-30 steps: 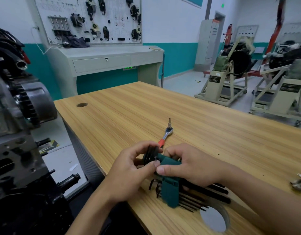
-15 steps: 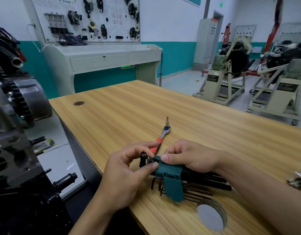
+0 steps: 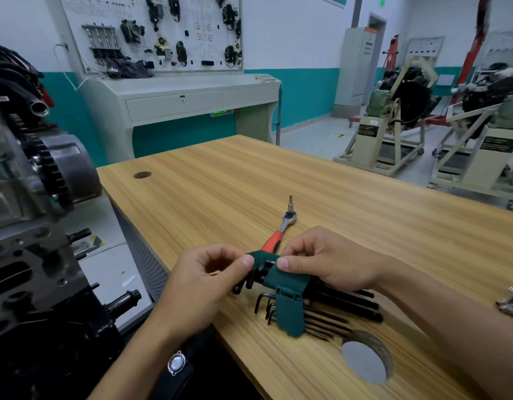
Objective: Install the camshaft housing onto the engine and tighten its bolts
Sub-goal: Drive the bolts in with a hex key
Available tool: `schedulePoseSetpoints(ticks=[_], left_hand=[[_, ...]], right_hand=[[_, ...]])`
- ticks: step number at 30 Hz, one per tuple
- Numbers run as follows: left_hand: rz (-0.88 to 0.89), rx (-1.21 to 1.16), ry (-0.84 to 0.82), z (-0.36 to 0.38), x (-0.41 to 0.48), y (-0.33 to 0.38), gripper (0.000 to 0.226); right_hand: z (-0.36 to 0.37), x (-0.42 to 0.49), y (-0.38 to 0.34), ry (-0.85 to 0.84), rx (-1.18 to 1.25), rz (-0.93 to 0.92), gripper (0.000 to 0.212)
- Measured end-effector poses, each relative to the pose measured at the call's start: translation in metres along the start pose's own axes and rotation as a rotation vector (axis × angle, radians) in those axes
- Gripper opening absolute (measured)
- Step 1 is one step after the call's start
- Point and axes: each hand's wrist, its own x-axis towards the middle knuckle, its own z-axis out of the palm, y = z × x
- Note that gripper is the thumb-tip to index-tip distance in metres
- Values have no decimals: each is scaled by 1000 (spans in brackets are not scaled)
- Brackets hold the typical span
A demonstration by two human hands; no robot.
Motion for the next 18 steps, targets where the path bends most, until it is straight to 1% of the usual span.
schedulePoseSetpoints(ticks=[1, 2, 3, 4, 6, 8, 10, 11, 13, 15, 16, 18], left_hand=[[-11, 6, -36, 0, 2, 2, 12], [-13, 3, -59, 0, 2, 2, 10], [-13, -6, -64, 1, 1, 1, 12], [-12, -34, -43, 2, 0, 1, 13], [-12, -158, 61, 4, -3, 1, 7], [-47, -358, 127, 8, -5, 3, 24], [-41, -527, 76, 14, -6, 10, 35], [-10, -570, 29, 17, -6, 13, 38], [64, -560, -29, 23, -2, 23, 41], [122, -507, -44, 26, 3, 30, 41], [134, -494, -44, 27, 5, 32, 42], [141, -478, -41, 27, 8, 35, 44]], right_hand=[[-3, -1, -1, -36, 31, 3, 26], [-6, -3, -2, -91, 66, 11, 23], [-9, -4, -2, -146, 84, 15, 23], [-12, -5, -2, -186, 87, 9, 25], [-15, -6, -3, -234, 118, -36, 31], [-19, -6, -6, -257, 159, -105, 34], [-25, -7, -10, -262, 175, -185, 35], [-28, -8, -12, -255, 179, -215, 36], [-34, -9, -16, -230, 195, -245, 36], [-39, -12, -17, -203, 224, -244, 38], [-40, -13, -16, -187, 235, -234, 40], [-40, -14, -17, -172, 244, -229, 35]])
